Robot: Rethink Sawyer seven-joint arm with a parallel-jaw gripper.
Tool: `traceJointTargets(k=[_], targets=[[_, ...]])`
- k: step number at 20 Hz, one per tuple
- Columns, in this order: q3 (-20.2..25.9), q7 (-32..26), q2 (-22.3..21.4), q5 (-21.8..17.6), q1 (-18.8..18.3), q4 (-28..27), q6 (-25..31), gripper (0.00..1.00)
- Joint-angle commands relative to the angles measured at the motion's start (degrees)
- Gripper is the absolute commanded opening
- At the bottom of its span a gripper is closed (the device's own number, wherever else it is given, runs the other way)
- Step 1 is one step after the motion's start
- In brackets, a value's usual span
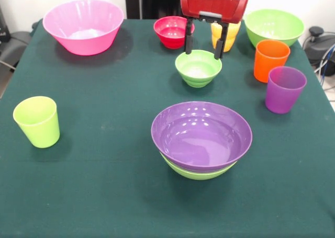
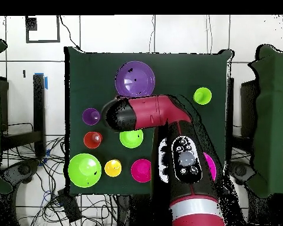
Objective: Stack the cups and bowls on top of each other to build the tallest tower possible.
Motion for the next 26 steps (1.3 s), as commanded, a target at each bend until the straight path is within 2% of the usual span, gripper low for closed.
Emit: traceJointTargets(k=[1,26], targets=[[-2.1,9.7,0.9,2.2,1.7,3.8,-1.7,1.0],[-6.8,9.4,2.3,6.8,5.8,5.1,-5.7,1.0]])
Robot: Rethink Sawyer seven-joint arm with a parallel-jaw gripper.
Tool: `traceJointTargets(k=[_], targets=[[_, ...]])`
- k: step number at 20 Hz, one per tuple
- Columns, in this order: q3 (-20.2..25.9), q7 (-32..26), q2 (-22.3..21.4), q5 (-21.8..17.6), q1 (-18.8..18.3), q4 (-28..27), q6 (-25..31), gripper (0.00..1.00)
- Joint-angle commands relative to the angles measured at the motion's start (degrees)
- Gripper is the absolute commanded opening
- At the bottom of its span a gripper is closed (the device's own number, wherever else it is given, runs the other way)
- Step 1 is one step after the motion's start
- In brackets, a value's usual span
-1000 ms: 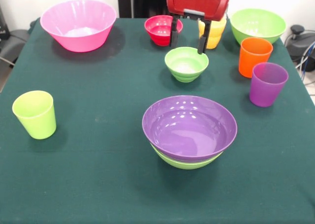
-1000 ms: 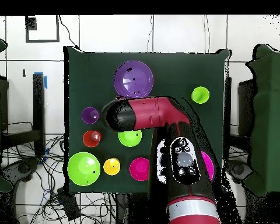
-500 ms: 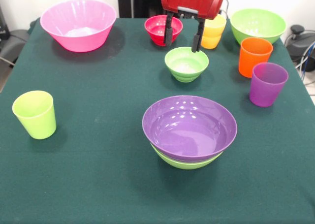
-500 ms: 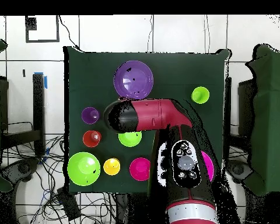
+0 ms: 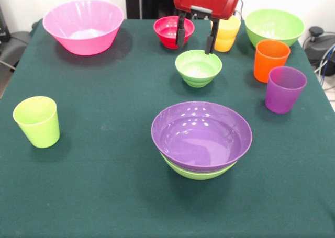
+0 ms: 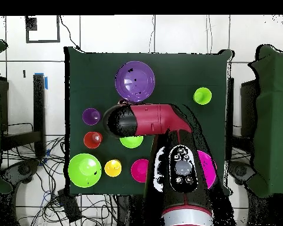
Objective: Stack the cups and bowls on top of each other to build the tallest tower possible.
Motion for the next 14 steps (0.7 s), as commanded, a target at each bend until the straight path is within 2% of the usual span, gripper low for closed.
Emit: traceJointTargets(k=[1,14], targets=[[0.0,9.3,2.3,2.0,2.3,3.4,-3.0,1.0],[-2.6,10.6,4.0,4.8,5.5,3.6,-5.6,1.0]])
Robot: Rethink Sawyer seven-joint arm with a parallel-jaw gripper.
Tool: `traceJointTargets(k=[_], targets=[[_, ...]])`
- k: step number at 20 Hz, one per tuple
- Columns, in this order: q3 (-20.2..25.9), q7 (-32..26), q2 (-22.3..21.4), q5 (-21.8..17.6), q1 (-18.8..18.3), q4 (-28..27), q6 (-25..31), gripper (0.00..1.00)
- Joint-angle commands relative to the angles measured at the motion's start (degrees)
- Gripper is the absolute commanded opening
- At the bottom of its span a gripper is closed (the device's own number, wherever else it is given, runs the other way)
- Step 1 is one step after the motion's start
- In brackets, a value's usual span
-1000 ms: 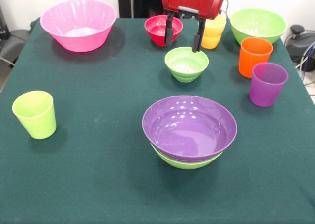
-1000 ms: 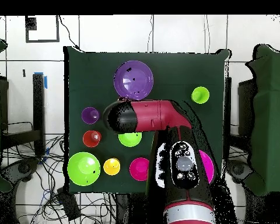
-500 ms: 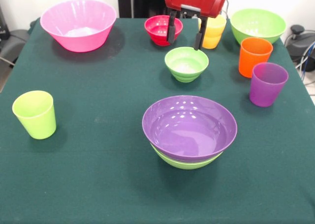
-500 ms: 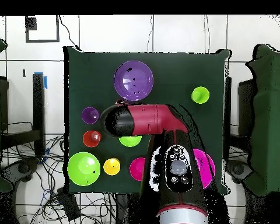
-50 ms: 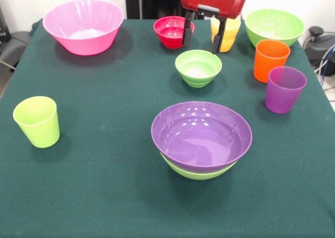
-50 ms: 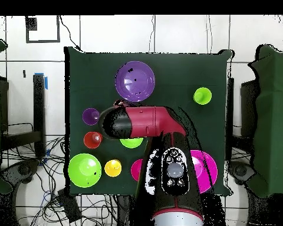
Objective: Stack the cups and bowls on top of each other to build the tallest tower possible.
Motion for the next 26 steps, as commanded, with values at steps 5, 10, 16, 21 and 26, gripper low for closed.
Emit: traceJointTargets(k=[5,10,16,21,26], targets=[[-0.5,10.4,5.1,3.0,3.2,3.2,-4.5,1.0],[-1.2,9.9,6.3,3.5,3.5,2.9,-6.1,1.0],[-1.6,8.7,7.7,3.8,3.0,3.4,-8.7,1.0],[-2.3,8.8,9.9,3.9,3.3,3.1,-11.8,1.0],[-2.9,9.6,10.8,4.8,4.4,3.4,-13.1,1.0]])
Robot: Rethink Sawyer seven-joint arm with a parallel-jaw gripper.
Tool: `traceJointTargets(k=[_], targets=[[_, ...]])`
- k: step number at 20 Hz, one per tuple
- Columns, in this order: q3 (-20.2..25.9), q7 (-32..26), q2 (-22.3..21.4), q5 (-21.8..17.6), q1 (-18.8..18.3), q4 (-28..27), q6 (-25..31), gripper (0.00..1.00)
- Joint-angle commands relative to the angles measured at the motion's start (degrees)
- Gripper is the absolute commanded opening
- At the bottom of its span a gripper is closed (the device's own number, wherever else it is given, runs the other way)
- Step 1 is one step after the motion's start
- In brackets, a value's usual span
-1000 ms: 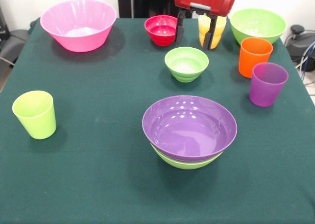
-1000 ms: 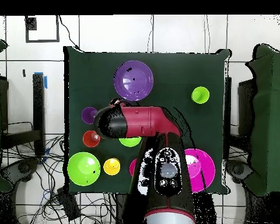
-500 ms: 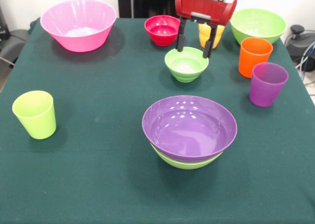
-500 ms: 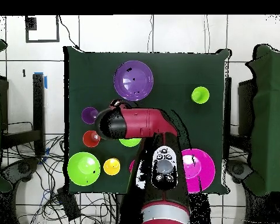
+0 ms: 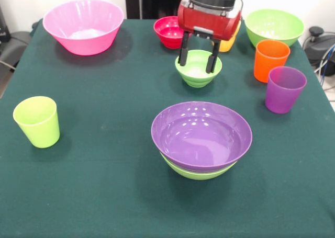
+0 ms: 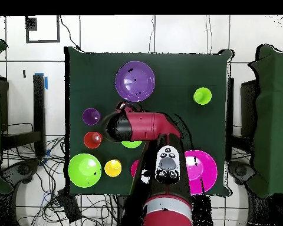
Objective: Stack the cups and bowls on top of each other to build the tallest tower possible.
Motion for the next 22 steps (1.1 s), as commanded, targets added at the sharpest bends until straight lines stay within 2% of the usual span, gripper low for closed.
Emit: traceJointTargets(k=[1,14,22], targets=[[1.6,10.0,4.5,2.1,2.1,3.5,-3.5,1.0],[-1.7,13.6,5.9,7.7,8.0,6.3,-6.9,1.0],[-2.1,13.6,5.2,11.1,9.6,9.4,-7.3,1.0]])
